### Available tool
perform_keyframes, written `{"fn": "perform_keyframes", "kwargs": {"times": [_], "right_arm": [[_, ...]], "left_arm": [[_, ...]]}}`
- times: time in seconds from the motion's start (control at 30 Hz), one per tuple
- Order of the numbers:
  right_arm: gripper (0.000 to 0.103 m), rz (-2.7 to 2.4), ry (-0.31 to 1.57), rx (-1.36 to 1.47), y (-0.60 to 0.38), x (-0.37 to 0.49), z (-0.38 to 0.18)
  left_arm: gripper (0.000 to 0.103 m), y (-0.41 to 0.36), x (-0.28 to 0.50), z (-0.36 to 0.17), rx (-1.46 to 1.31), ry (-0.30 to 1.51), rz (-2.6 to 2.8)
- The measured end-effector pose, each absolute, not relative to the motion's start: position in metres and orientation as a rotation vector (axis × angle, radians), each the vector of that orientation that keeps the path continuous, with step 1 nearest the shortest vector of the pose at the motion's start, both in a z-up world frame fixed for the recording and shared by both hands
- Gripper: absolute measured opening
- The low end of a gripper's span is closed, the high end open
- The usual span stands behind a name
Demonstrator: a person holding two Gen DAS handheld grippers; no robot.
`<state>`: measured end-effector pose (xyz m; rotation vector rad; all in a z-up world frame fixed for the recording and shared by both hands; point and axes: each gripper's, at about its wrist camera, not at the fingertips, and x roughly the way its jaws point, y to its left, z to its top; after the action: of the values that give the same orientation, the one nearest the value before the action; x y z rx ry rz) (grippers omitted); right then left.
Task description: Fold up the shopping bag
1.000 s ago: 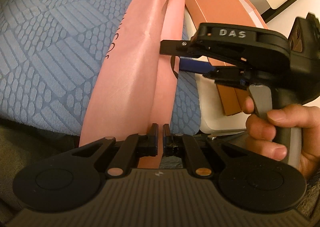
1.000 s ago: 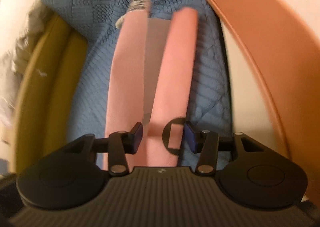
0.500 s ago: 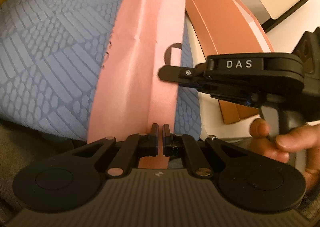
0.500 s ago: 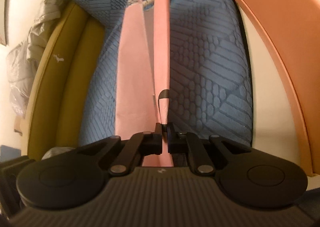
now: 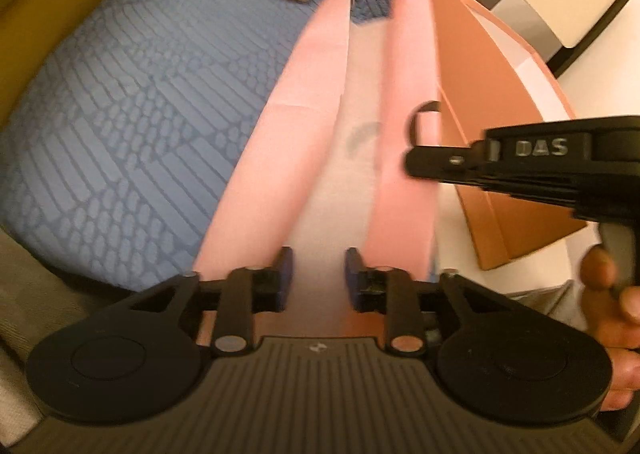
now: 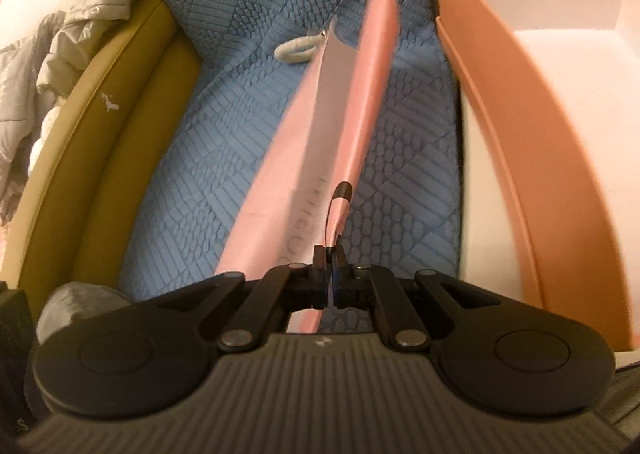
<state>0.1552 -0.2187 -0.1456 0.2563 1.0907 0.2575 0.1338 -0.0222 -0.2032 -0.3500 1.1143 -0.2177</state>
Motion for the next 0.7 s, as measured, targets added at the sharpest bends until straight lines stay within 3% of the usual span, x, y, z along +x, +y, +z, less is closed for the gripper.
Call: {"fn": "perform_keyframes", "kwargs": {"times": [0.07,0.23,0.7], "right_arm": [[0.006,0.249,1.082,0.245,-0.218,0.154,-0.140],[0.006,0.239,1.067,0.218,-0.217,0.153,-0.129],[0.006,0.196,1.136,0.150,-0.215,0.158,-0.156]], "left_arm": [[0.045,-0.020,0.133,-0.201,-0.320,1.102,-0.196],[0.047,-0.011,0.130,-0.202,-0.270,1.089,-0.172],[0.039,0.014,0.153,-0.215,-0.245,1.103,-0.074]]}}
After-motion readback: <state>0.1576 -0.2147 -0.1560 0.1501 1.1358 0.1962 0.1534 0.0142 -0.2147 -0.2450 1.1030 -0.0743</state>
